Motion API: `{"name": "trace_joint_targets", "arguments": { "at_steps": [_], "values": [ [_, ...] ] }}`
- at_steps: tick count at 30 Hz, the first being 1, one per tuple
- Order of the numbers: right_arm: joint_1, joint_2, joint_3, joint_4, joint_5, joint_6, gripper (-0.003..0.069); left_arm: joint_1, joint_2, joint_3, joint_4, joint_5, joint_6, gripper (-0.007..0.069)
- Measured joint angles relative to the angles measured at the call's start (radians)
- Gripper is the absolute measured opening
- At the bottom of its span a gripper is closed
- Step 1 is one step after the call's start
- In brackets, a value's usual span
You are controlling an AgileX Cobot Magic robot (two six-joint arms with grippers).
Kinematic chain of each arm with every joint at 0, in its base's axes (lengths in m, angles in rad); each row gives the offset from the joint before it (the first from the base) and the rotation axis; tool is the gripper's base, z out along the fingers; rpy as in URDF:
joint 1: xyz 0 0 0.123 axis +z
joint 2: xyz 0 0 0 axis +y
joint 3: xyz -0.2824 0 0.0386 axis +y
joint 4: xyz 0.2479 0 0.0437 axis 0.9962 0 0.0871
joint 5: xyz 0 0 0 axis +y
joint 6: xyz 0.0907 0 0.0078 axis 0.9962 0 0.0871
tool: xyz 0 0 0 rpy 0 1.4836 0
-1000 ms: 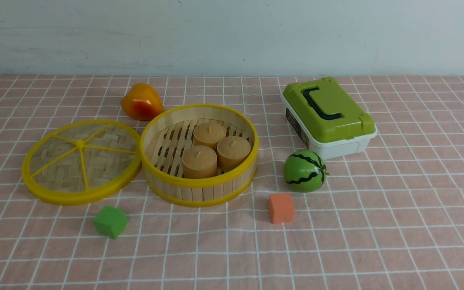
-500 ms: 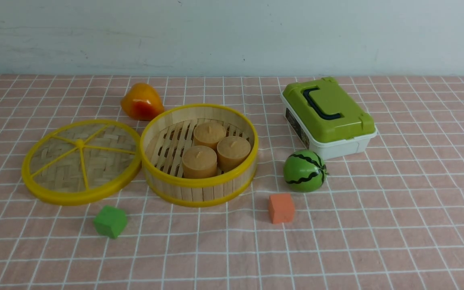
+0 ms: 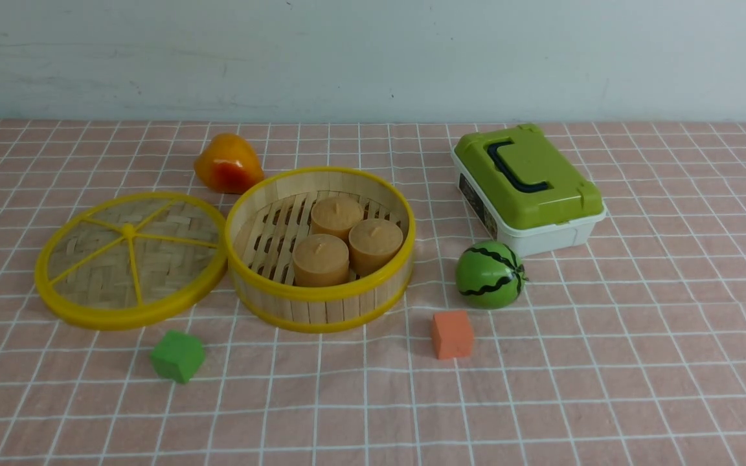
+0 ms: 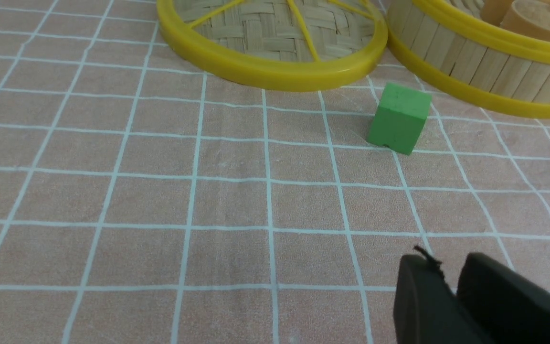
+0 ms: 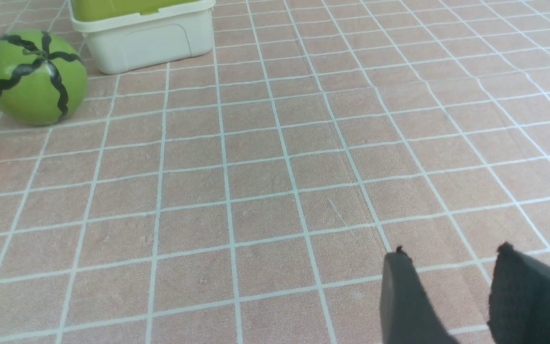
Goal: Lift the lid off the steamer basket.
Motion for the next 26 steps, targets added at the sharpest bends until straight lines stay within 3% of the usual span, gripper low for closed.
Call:
{"name": "trace_joint_targets", "arguments": {
  "at_steps": [26],
  "values": [
    [0.0,0.0,0.0,0.0,0.0,0.0,0.0241,0.0,0.0,0.0,0.0,0.0,0.0,0.0143]
  ]
}}
